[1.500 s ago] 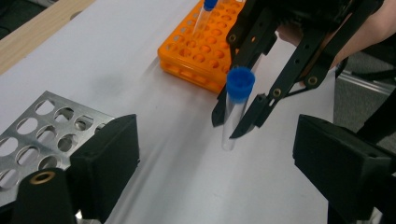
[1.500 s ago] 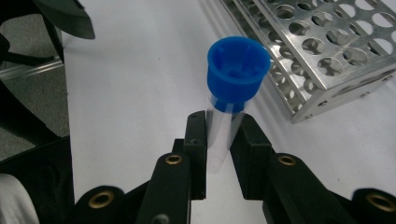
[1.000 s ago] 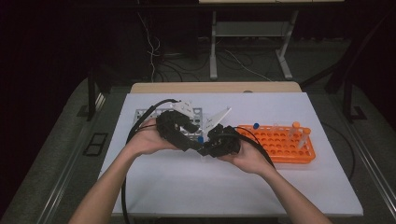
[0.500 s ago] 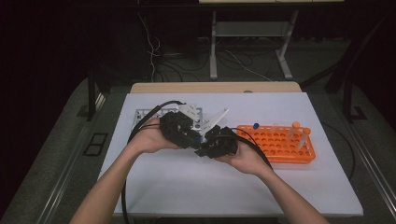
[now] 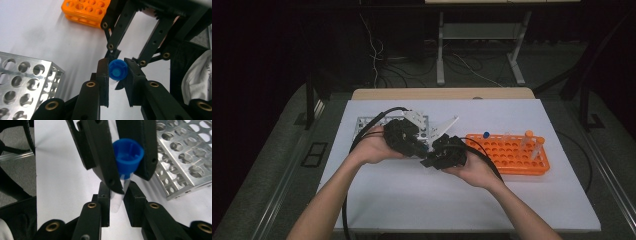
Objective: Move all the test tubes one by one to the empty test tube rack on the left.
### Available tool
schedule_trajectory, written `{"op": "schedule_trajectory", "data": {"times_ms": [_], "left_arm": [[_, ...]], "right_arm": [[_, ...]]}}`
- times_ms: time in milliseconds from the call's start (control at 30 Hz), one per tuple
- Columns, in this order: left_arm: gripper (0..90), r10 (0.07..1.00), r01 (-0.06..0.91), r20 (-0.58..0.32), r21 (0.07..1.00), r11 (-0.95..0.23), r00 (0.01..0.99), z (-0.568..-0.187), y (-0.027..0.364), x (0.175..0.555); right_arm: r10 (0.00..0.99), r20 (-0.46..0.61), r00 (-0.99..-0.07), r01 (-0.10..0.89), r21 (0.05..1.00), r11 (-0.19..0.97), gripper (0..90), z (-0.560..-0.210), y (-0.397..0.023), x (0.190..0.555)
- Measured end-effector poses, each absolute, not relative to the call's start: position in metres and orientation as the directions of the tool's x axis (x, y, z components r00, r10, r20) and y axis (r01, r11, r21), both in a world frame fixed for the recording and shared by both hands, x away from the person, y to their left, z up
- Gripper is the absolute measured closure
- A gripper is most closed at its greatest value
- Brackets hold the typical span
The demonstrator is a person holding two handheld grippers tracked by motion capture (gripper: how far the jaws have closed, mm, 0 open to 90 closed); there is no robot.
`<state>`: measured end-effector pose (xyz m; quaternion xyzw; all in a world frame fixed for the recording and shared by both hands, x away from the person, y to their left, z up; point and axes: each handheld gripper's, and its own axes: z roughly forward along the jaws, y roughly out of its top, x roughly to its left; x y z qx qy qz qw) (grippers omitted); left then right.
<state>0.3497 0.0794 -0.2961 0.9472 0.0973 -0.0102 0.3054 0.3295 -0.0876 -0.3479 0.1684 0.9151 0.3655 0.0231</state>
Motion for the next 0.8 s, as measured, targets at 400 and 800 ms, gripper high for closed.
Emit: {"op": "schedule_trajectory", "data": {"times_ms": [400,800], "left_arm": [[74.5,0.212,0.204,-0.055,0.582,-0.787,0.976,-0.278,0.083,0.359],[74.4,0.263,0.223,-0.02,0.597,-0.77,0.965,-0.259,0.092,0.376]], "right_arm": [[0.421,0.114,-0.9,0.369,0.712,0.597,59.5,-0.344,-0.118,0.325],[0.481,0.147,-0.864,0.426,0.724,0.543,38.3,-0.344,-0.144,0.318]]}}
